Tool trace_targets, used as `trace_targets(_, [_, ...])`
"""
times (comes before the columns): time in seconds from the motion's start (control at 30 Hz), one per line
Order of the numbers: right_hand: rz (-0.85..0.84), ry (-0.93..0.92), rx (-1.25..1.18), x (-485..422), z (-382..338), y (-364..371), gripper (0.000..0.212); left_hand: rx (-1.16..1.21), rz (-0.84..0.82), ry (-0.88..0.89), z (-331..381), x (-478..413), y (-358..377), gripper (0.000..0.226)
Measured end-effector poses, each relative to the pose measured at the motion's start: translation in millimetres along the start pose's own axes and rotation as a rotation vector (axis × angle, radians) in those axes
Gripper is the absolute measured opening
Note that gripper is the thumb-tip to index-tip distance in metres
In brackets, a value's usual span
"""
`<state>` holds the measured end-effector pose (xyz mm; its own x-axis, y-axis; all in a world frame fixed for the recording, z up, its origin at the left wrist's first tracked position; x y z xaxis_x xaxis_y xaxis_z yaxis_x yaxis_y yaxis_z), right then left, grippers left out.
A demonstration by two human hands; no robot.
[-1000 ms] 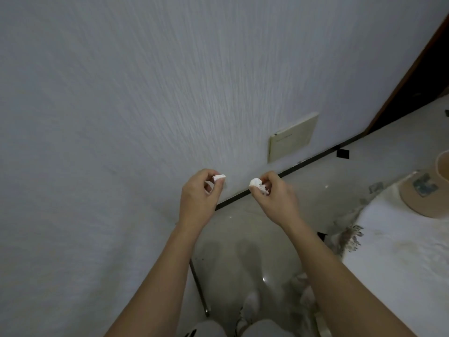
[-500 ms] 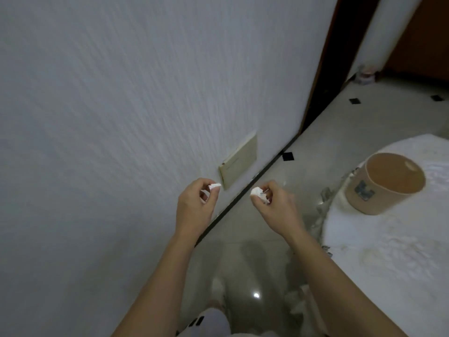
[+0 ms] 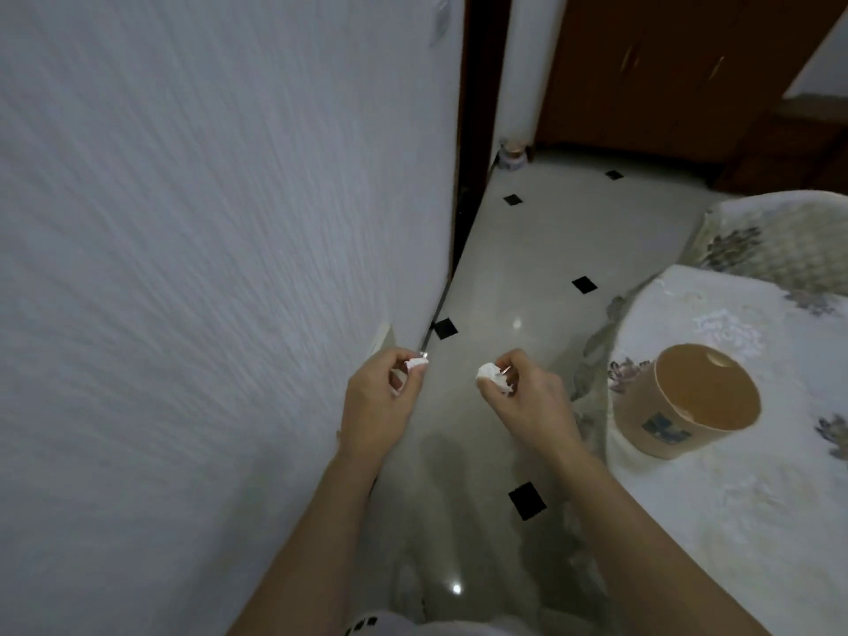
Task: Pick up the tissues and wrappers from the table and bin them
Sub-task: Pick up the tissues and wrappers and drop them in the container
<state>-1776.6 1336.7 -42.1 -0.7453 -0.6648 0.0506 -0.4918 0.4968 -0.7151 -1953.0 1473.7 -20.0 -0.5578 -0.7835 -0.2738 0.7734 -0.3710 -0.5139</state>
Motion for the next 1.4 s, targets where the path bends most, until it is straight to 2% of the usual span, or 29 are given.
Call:
trace_targets(0.27, [0.181,0.163,0.037,-43,9,-39,0.026,0.094,-0.193,0.125,10,-90,57,0.009])
trace_targets(0.43, [0.305,0.287,0.088,-52,55,-87,0.03,0.166,-0.323,0.194,45,-120,127,0.008])
trace_targets(0.63, [0.496,0.431,0.045,-53,121,-146,0.029,0.196,-0.517,0.374,102,-143,229,0.007])
trace_targets(0.87, [0.652,0.603,0.002,-38,181,-193,0.019,0.189,-0.716,0.532,166,-148,322,0.006])
trace_targets(1.0, [0.702,0.699,0.012,-27,205,-211,0.023,0.2,-0.817,0.598,194,-136,355,0.005])
trace_targets(1.4, [0.867,0.924,0.02,13,218,-227,0.024,0.244,-1.102,0.841,237,-101,421,0.003])
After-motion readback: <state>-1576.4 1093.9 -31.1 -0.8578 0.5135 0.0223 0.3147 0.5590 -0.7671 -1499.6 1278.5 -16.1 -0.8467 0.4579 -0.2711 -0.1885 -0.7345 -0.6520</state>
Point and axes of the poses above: each hand's wrist, its own x-axis away from the middle knuckle, its own y-axis out of the palm, z = x × y, the point moved 9 cm from there along -x, towards the middle knuckle, and after that the axes turned 5 degrees about y, right-handed, at the moved point
